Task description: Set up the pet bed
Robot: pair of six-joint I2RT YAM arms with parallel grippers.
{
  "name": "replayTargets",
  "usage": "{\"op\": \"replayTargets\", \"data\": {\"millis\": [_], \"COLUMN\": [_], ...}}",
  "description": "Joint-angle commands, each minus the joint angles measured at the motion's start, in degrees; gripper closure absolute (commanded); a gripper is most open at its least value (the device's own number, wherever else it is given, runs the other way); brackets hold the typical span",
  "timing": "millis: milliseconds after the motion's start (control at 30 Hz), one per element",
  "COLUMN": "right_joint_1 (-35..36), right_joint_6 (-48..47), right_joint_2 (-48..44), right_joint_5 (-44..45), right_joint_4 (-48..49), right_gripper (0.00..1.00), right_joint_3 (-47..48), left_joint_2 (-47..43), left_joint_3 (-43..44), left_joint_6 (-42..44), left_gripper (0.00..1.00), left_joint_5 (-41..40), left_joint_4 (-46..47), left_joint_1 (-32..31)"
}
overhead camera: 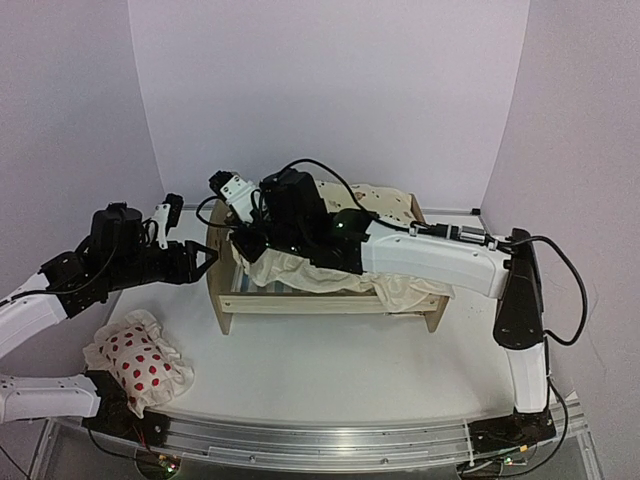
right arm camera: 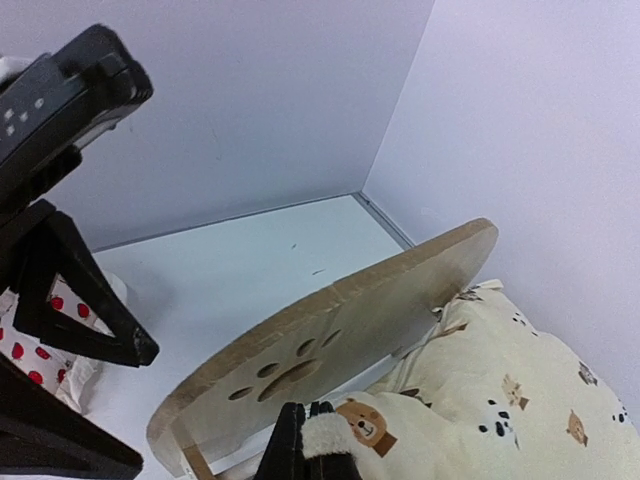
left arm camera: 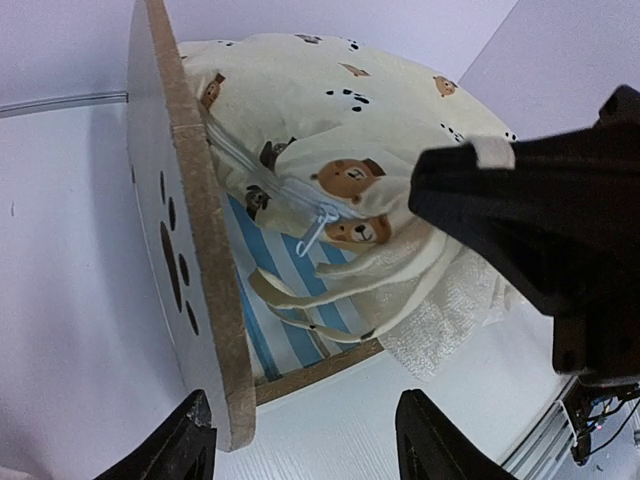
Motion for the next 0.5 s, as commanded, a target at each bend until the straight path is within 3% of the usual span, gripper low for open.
{"op": "replayTargets", "data": {"millis": [0, 467], "right_joint_1": [-2.94, -6.63], "right_joint_6": [0.88, 3.34], "right_joint_2": [-3.3, -7.3], "right_joint_5": [-0.86, -5.56], "right_joint_4": [-0.74, -3.0], "right_gripper": [1.0, 1.0], "right_joint_3": [1.85, 0.92], "left_joint_2": [3.68, 18.77], "left_joint_3": [4.17, 13.43], "left_joint_6": [2.13, 7.09], "left_gripper": [0.39, 0.46], "left_joint_5": [4.69, 7.26], "left_joint_4": [4.29, 9.6], "left_joint_1": [-0.23, -0.29]}}
